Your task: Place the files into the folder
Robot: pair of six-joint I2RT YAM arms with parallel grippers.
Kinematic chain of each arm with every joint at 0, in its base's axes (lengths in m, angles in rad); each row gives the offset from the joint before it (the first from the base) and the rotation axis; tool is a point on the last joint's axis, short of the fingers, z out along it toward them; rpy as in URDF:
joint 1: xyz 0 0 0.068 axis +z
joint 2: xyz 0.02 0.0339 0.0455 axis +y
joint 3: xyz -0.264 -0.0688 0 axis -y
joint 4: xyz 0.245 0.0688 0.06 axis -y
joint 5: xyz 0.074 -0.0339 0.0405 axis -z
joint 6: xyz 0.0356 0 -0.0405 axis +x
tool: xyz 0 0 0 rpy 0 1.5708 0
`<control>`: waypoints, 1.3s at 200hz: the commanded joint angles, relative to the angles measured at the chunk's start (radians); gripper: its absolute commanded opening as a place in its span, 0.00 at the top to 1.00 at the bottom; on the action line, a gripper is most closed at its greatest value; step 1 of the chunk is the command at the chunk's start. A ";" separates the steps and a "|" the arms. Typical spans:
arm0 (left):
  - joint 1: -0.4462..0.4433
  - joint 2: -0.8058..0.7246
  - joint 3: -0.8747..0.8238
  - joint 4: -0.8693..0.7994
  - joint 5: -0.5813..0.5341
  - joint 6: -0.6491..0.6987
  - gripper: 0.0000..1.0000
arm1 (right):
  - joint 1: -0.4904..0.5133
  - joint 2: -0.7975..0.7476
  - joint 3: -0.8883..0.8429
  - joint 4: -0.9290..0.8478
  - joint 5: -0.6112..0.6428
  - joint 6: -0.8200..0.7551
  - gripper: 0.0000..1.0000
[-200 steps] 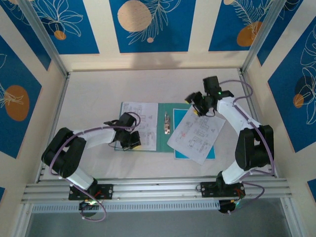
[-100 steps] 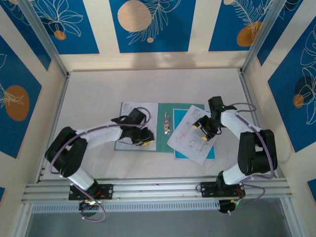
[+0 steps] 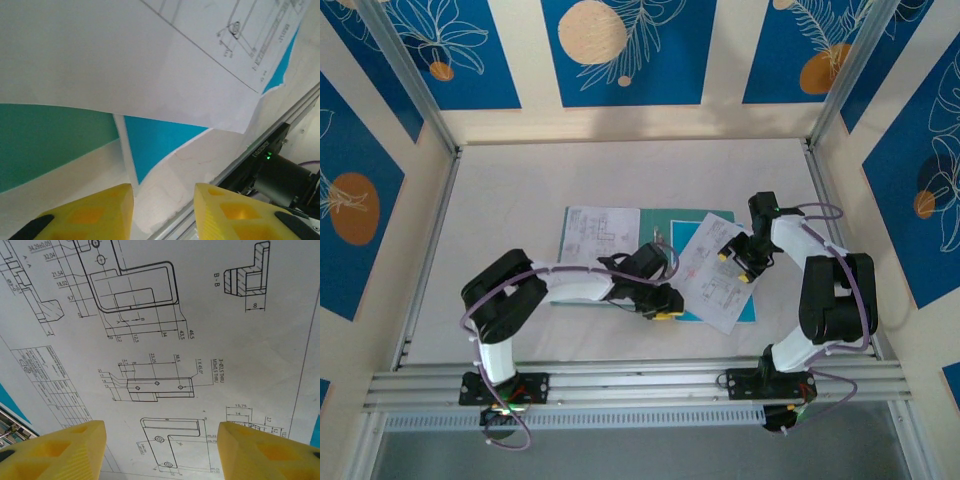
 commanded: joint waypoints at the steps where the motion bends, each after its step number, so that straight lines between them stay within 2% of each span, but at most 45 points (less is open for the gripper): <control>1: -0.014 -0.002 -0.035 0.059 -0.002 -0.067 0.64 | -0.003 -0.037 0.018 -0.043 -0.002 -0.022 0.39; 59: -0.056 0.037 -0.057 0.125 -0.057 -0.157 0.78 | 0.034 -0.072 -0.027 -0.034 -0.064 0.033 0.39; 72: -0.059 0.048 -0.062 0.151 -0.066 -0.175 0.84 | 0.057 -0.088 -0.052 -0.013 -0.092 0.073 0.39; 94: -0.063 0.053 -0.079 0.188 -0.090 -0.206 1.00 | 0.100 -0.110 -0.101 0.055 -0.163 0.169 0.43; 125: -0.062 0.028 -0.117 0.217 -0.125 -0.241 1.00 | 0.195 -0.085 -0.119 0.125 -0.211 0.283 0.46; 174: -0.058 -0.003 -0.139 0.252 -0.146 -0.264 1.00 | 0.291 0.017 -0.092 0.162 -0.230 0.353 0.47; 207: -0.052 -0.021 -0.148 0.244 -0.155 -0.265 1.00 | 0.279 0.082 -0.052 0.072 -0.197 0.245 0.49; 260: -0.048 -0.028 -0.156 0.250 -0.158 -0.276 1.00 | 0.196 0.042 -0.073 -0.083 -0.145 -0.039 0.48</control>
